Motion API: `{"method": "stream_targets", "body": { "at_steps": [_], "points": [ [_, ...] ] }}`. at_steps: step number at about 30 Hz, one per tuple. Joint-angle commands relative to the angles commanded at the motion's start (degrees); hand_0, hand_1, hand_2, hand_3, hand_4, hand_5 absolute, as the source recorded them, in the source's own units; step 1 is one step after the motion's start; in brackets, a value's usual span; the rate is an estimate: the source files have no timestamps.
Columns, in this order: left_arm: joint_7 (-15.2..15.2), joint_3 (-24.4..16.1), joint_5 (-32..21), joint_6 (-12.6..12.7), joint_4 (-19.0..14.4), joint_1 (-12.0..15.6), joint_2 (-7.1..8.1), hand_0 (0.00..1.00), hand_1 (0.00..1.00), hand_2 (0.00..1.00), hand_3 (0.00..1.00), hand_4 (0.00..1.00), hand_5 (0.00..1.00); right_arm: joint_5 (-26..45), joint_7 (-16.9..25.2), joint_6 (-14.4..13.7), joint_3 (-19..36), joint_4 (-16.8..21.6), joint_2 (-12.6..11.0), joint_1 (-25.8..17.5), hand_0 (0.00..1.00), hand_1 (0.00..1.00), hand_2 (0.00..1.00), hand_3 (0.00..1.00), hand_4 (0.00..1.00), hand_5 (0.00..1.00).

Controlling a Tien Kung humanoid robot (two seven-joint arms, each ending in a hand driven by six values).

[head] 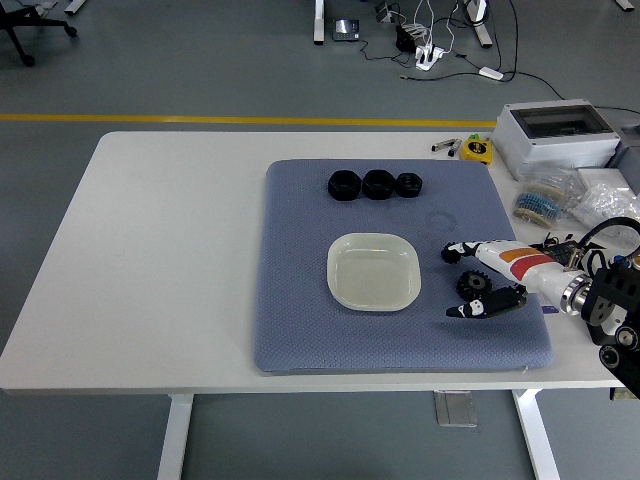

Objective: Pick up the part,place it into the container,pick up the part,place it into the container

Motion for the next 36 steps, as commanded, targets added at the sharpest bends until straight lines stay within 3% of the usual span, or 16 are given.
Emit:
{"method": "stream_targets", "body": {
  "at_steps": [8,21,22,27,28,33,34,36],
  "points": [
    [0.01,-0.14,-0.11,0.12,0.05,0.05,0.01,0.705,0.708,0.744,0.658,0.684,0.674,-3.17,0.61,-1.88,-1.17,-2.31,-0.03,0.23,0.827,0.798,0.801,0.837,0.998,0.559],
    [0.08,-0.13,0.02,0.03,0.01,0.35,-0.04,0.705,0.709,0.745,0.659,0.684,0.674,-4.92,2.63,-3.94,-2.97,-9.48,2.02,3.17,0.761,0.756,0.761,0.798,0.990,0.553],
    [0.09,-0.15,0.01,0.04,0.02,0.36,-0.05,0.705,0.709,0.746,0.659,0.685,0.675,-5.47,2.74,-3.94,-3.03,-9.74,2.00,3.30,0.670,0.687,0.726,0.737,0.952,0.560],
    [0.14,-0.25,0.02,0.04,0.01,0.50,-0.03,0.705,0.709,0.746,0.659,0.685,0.675,-6.66,3.36,-4.51,-3.26,-10.65,1.90,3.45,0.670,0.687,0.726,0.737,0.952,0.560],
    [0.19,-0.35,0.17,0.02,0.01,0.53,-0.04,0.705,0.709,0.746,0.659,0.686,0.675,-6.64,3.51,-4.82,-3.39,-10.84,1.96,3.47,0.556,0.623,0.693,0.659,0.901,0.548],
    [0.42,-0.76,0.97,-0.13,-0.05,0.60,-0.02,0.705,0.709,0.746,0.659,0.686,0.675,-6.11,4.08,-6.15,-3.87,-11.82,2.28,3.53,0.556,0.623,0.693,0.659,0.901,0.548],
    [0.45,-0.83,1.08,-0.15,-0.06,0.61,-0.02,0.705,0.709,0.746,0.659,0.686,0.676,-6.05,4.12,-6.26,-3.89,-12.01,2.34,3.56,0.426,0.549,0.639,0.598,0.841,0.541],
    [0.49,-0.88,1.19,-0.15,-0.07,0.65,0.00,0.705,0.709,0.746,0.659,0.686,0.676,-6.29,4.32,-6.51,-3.92,-12.45,2.47,3.70,0.426,0.549,0.639,0.598,0.841,0.541]
  ]
}}
